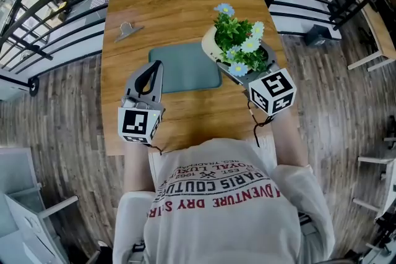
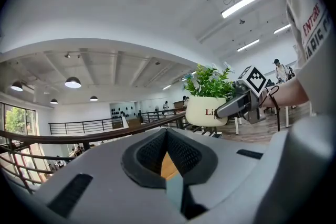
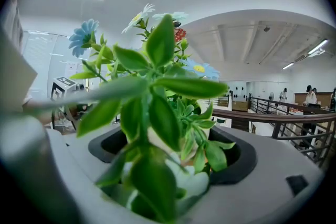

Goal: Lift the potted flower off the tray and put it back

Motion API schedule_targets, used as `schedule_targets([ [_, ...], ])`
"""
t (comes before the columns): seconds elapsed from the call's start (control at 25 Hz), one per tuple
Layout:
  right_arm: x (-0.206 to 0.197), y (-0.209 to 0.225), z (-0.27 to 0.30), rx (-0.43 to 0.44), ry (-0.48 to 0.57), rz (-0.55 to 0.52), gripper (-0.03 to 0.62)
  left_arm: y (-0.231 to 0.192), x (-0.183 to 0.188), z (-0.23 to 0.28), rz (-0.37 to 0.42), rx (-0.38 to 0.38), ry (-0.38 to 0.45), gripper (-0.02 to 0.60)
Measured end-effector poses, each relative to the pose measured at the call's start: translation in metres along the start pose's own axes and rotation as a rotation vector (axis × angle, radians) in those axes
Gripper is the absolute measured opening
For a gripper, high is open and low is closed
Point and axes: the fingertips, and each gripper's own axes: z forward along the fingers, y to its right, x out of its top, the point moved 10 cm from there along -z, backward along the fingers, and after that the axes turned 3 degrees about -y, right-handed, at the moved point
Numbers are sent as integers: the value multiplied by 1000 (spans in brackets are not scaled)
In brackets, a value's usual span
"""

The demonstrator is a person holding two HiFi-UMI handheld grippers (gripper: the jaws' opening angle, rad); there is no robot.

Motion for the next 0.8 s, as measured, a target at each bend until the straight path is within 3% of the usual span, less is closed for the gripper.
schedule_targets([
  [0.44, -24, 12, 14, 55, -45, 2, 468, 13, -5, 7, -35, 11, -7, 12],
  [0.8, -72, 1, 85, 148, -144, -30, 468, -7, -44, 7, -121, 36, -80, 12],
])
